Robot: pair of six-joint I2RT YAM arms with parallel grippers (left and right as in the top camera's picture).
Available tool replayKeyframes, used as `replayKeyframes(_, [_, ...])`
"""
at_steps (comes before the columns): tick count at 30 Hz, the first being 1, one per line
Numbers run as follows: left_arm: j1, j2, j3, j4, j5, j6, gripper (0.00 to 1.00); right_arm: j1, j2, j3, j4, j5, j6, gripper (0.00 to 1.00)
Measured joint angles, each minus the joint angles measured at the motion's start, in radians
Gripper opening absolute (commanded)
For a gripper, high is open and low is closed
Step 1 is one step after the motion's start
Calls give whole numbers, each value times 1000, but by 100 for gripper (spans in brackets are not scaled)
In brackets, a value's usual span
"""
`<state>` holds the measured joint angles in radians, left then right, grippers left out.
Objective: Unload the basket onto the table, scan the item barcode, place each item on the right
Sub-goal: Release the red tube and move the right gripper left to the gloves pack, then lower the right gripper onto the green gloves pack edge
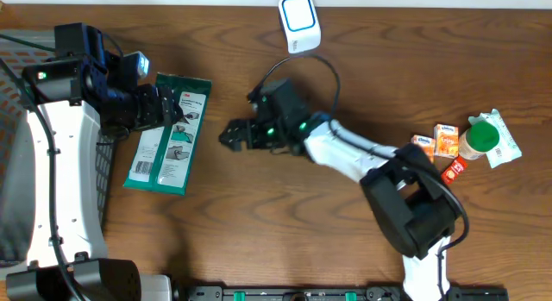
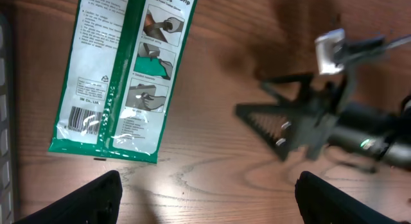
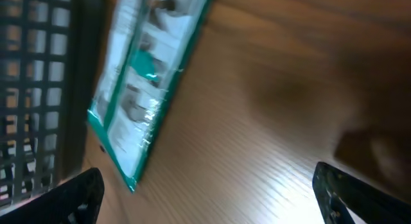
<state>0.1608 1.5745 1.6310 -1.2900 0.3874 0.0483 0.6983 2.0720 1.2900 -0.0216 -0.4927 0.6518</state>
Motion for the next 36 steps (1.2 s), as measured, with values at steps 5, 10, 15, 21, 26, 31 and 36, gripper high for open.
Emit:
replayKeyframes(5, [0,0,0,0,0,0,87,106,30,-19,162,63,39,98])
replayKeyframes(10, [0,0,0,-1,0,0,87,185,119,-14,305,109,77,87])
replayKeyframes(15, [0,0,0,-1,0,0,87,224,180,-10,448,128,142,75])
replayKeyframes(21, [0,0,0,0,0,0,87,226,261,0,647,154,251,70])
replayKeyframes(26, [0,0,0,0,0,0,87,226,302,6,748,185,298,61])
replayKeyframes(31, [0,0,0,0,0,0,87,235,311,20,747,240,306,59])
replayKeyframes(36, [0,0,0,0,0,0,87,261,323,66,696,269,262,61])
